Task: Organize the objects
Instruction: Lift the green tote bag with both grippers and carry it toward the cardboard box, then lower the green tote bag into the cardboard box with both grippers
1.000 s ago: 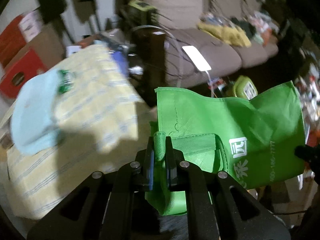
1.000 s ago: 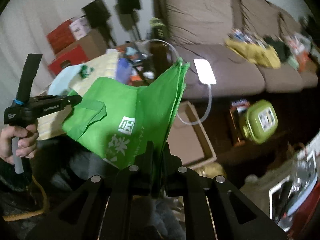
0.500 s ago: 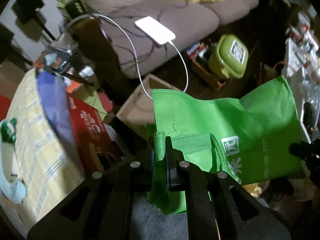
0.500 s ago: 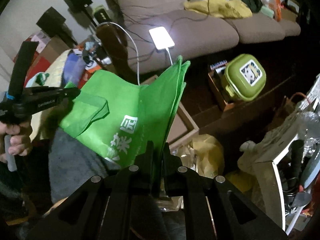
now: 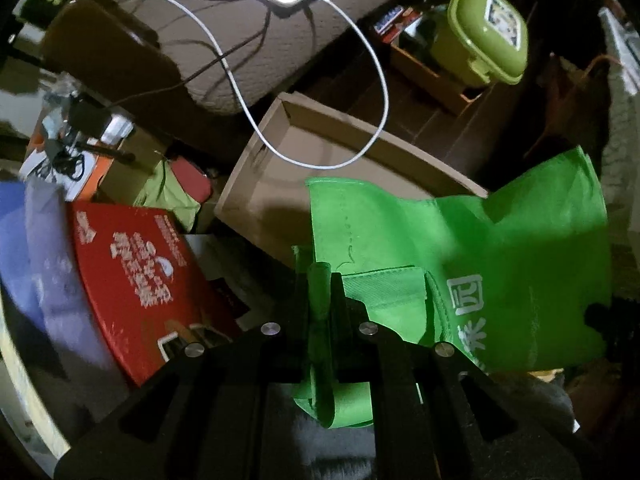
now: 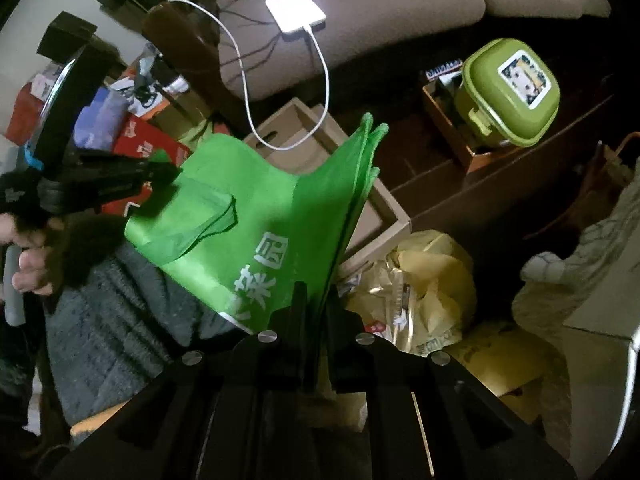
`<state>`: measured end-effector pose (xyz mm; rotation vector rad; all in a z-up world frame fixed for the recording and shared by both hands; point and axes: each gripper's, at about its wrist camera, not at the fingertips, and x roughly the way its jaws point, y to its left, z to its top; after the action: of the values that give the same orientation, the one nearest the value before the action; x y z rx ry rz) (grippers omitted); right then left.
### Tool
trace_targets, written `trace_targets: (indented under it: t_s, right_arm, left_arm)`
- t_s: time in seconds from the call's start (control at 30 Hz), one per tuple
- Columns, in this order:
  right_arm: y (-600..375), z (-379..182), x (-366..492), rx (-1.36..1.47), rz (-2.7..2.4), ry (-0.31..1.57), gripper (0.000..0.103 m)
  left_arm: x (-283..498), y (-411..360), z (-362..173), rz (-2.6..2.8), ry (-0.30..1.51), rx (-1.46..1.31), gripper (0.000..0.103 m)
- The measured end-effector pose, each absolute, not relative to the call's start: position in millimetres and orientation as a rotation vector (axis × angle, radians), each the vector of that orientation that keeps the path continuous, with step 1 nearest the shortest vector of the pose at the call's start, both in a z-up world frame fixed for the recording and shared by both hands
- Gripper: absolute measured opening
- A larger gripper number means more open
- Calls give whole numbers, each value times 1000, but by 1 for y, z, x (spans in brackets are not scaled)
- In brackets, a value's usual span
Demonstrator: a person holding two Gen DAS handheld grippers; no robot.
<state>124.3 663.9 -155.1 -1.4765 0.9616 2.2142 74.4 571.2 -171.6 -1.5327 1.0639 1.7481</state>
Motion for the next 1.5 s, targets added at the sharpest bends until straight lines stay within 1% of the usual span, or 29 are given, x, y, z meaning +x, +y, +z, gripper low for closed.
trace_targets:
  t_s: [0.17, 0.3, 0.4, 0.7, 0.87, 1.03, 1.2, 1.5]
  right_arm:
    - [668, -179, 100, -1497, 2195, 990, 7]
    - [667, -194, 81, -1526, 2177, 1002, 7]
    - [666, -207, 68, -1577, 2164, 991, 7]
    - [669, -255, 38, -1680, 2113, 1015, 7]
    - [669, -277, 23, -1726, 2083, 1016, 7]
    - [673, -288, 18, -1742, 2052, 1051, 7]
    - [673, -297, 17, -1748, 2026, 1043, 7]
    - [671, -328, 8, -1805, 1974, 1034, 7]
  left_arm:
    - [61, 596, -190, 1755, 1149, -1509, 8]
    - [50, 609, -215, 1746, 1228, -1505, 7]
    - [43, 613, -232, 1724, 1249, -1526, 7]
    - [25, 617, -277, 1691, 1238, -1571, 7]
    - [14, 625, -291, 1691, 1235, -1562, 7]
    - [10, 634, -297, 1702, 1227, -1530, 7]
    - [7, 638, -306, 1695, 1217, -1517, 7]
    - [5, 640, -342, 1649, 1271, -1541, 7]
